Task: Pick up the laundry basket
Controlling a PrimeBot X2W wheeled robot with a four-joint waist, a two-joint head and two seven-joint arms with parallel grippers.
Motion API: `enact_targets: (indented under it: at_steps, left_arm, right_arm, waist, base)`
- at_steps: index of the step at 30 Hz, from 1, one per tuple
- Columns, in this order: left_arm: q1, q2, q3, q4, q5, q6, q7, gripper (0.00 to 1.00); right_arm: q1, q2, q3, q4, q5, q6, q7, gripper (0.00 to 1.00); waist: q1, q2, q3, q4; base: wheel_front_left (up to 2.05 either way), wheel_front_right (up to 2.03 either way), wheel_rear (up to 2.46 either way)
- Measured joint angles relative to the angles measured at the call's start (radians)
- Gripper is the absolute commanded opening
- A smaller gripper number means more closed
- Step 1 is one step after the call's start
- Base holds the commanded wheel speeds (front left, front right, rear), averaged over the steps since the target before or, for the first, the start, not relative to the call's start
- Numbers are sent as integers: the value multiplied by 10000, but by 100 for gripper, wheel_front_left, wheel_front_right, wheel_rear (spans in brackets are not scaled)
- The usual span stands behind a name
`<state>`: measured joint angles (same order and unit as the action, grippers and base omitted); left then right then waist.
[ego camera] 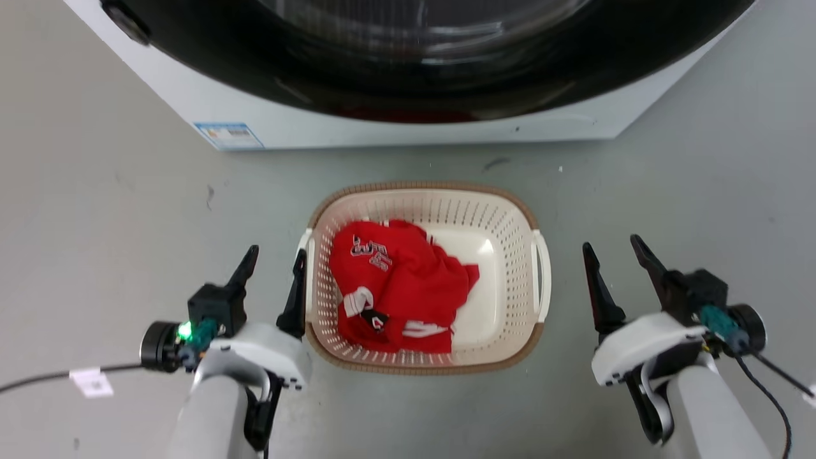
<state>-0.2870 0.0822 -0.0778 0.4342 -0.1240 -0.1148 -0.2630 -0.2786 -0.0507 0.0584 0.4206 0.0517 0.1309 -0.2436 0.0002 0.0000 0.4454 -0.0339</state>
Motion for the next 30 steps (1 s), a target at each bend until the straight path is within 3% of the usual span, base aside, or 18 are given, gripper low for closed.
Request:
enact_targets:
  at_steps: [8,14,20,30]
  left_arm:
    - [-2994,656,-794,3724,-151,-144,0,100]
    - [-4563,997,-2123,5613,-593,-146,500,100]
    - [-5555,1450,-3080,6631,-1051,-146,746,100]
    - [-6350,1473,-4840,7007,-2533,-146,1574,100]
  right_arm:
    - [-2600,0,711,3083,988,0,876,100]
    - [-4142,2,1398,4629,1551,0,1292,100]
    - [-5475,4,1910,6100,1776,2,2071,100]
    - [-6551,6,2665,7386,2251,2,3080,100]
  waist:
    - [1,0,1844,-46]
    - [0,0,2721,-100]
    - [0,0,3420,-185]
    - [0,0,4067,-69]
  base:
    - [0,0,0]
    - [0,0,0]
    - [0,0,0]
    - [0,0,0]
